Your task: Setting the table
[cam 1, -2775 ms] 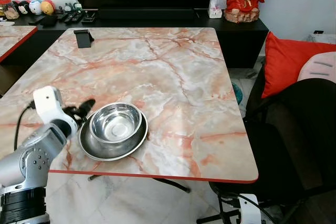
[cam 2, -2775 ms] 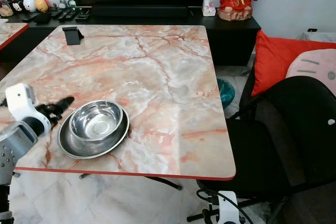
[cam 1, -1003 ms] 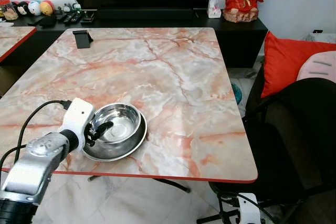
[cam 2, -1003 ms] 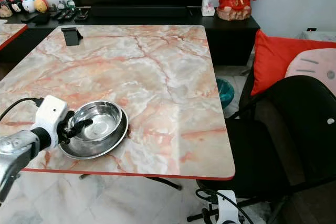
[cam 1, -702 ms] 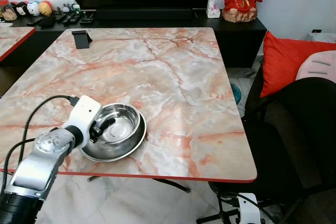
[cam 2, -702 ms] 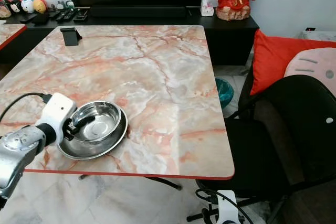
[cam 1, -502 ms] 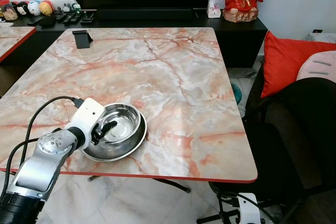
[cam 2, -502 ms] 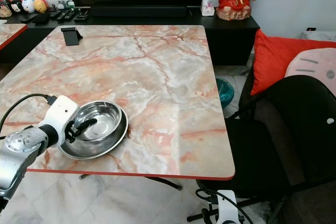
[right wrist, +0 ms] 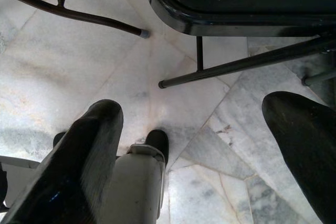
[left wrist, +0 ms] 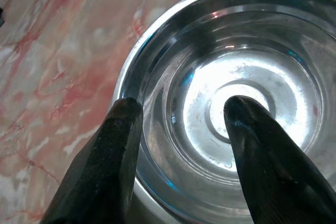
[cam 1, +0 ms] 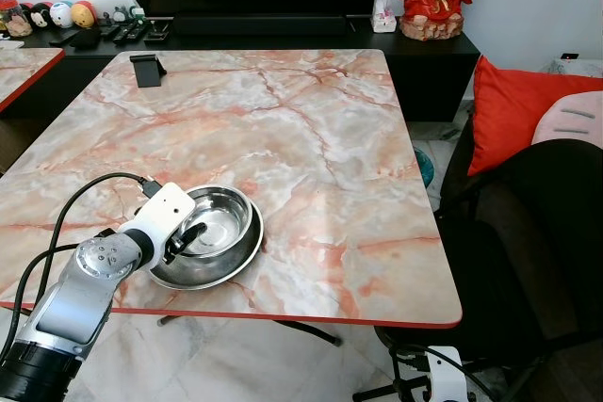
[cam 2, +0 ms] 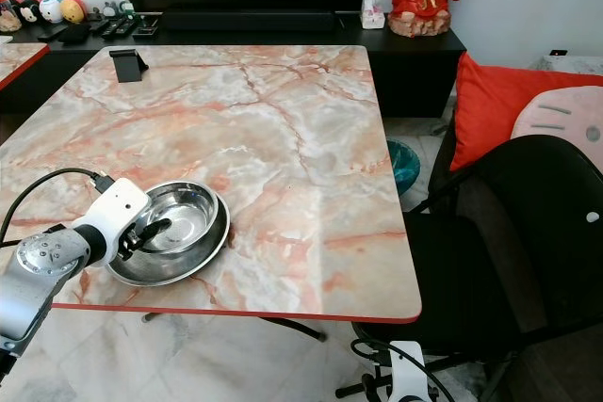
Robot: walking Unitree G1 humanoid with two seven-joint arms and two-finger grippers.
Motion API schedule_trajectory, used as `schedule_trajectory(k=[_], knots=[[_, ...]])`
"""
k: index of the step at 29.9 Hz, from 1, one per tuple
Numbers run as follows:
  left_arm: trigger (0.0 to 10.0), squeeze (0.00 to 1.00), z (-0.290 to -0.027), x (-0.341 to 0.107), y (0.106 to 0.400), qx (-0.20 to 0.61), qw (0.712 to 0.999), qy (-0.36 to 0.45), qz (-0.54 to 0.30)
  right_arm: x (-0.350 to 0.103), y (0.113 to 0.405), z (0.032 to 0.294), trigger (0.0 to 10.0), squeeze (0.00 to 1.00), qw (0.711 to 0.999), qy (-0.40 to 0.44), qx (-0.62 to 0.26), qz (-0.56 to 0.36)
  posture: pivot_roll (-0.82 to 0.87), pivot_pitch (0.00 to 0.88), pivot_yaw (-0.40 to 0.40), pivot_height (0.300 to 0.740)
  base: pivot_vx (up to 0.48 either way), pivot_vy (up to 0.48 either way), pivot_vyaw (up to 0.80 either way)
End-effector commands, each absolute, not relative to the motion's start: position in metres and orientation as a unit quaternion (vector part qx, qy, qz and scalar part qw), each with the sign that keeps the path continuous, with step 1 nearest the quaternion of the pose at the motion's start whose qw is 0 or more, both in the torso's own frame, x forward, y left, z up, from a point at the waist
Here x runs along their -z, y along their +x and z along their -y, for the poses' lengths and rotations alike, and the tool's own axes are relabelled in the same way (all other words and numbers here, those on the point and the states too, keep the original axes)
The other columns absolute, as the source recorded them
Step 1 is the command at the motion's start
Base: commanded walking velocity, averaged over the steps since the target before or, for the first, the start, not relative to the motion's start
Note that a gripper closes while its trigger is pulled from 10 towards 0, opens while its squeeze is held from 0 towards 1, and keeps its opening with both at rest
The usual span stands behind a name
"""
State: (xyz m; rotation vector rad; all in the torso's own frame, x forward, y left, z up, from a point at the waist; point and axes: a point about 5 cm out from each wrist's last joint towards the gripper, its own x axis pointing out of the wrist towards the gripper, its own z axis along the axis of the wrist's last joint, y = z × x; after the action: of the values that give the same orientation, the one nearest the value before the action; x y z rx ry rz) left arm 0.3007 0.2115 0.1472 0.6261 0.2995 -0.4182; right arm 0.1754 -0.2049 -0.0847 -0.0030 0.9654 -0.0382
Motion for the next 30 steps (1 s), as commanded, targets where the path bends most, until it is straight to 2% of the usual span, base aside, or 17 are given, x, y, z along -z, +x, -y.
schedule_trajectory(k=[1,30], knots=[[10.0,0.0,-0.2141,-0.1499,0.3024,0.203,0.911,0.328,-0.146,0.0843,0.1768,0.2041,10.0,0.0,0.885,-0.002,0.017,-0.465,-0.04,0.0,0.029,0.72,0.0,0.0,0.0],[10.0,0.0,-0.2204,-0.1447,0.3016,0.202,0.886,0.38,-0.173,0.0842,0.177,0.2044,10.0,0.0,0.885,-0.003,0.017,-0.465,-0.04,0.0,0.026,0.72,0.0,0.0,0.0]])
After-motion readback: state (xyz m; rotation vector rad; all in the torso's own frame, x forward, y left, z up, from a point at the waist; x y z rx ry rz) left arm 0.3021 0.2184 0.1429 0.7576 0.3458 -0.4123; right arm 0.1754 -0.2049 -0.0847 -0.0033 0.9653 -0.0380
